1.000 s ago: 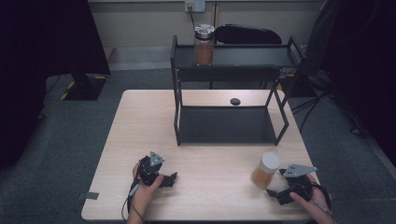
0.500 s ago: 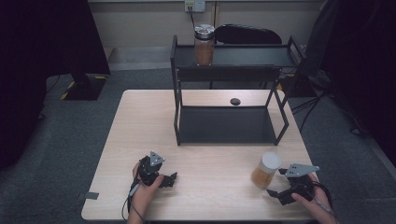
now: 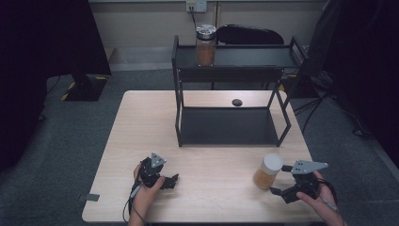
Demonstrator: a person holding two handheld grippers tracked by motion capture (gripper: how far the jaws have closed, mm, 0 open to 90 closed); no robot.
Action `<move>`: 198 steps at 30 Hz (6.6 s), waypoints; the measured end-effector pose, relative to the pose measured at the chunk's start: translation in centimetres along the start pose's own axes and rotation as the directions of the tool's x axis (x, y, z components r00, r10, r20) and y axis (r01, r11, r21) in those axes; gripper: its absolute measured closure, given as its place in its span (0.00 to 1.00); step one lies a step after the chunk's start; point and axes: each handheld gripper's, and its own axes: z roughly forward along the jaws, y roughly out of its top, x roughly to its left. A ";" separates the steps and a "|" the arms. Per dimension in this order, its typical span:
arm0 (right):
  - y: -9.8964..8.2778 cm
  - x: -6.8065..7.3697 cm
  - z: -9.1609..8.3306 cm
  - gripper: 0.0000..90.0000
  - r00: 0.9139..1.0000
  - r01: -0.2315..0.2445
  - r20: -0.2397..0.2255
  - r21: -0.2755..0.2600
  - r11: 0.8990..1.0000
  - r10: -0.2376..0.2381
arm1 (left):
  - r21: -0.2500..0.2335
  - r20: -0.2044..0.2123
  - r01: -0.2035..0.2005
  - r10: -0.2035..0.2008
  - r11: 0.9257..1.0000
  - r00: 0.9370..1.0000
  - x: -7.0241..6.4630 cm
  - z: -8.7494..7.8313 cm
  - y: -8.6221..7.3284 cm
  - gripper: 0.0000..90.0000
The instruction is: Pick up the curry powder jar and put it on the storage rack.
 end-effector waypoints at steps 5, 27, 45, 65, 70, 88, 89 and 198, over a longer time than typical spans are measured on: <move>0.1 -0.5 0.1 0.01 1.000 -0.017 -0.023 -0.040 0.999 0.017 | 0.000 0.000 0.000 0.000 1.000 1.000 0.0 0.0 0.0 0.00; -0.3 -0.4 1.9 0.37 0.999 -0.020 -0.030 -0.173 0.985 0.015 | 0.000 0.000 0.000 0.000 1.000 1.000 0.0 0.0 0.0 0.00; 3.2 -0.6 2.4 0.39 0.999 0.002 -0.040 -0.173 0.985 -0.009 | 0.000 0.000 0.000 0.000 1.000 1.000 0.0 0.0 0.0 0.00; 8.0 -2.6 4.8 0.39 0.999 -0.039 -0.022 -0.169 0.985 0.035 | 0.000 0.000 0.000 0.000 1.000 1.000 0.0 0.0 0.0 0.00; 9.1 -3.2 4.9 0.39 0.999 -0.043 -0.017 -0.164 0.985 0.040 | 0.000 0.000 0.000 0.000 1.000 1.000 0.0 0.0 0.0 0.00; 13.9 -4.9 3.3 0.39 0.999 -0.026 -0.033 -0.171 0.985 0.020 | 0.000 0.000 0.000 0.000 1.000 1.000 0.0 0.0 0.0 0.00; 14.2 -4.9 3.1 0.39 0.999 -0.020 -0.032 -0.173 0.985 0.015 | 0.000 0.000 0.000 0.000 1.000 1.000 0.0 0.0 0.0 0.00; 37.4 -8.3 -3.1 0.39 0.960 -0.085 0.241 -0.223 0.971 0.139 | 0.002 0.001 -0.001 0.001 1.000 1.000 0.0 0.0 0.0 0.00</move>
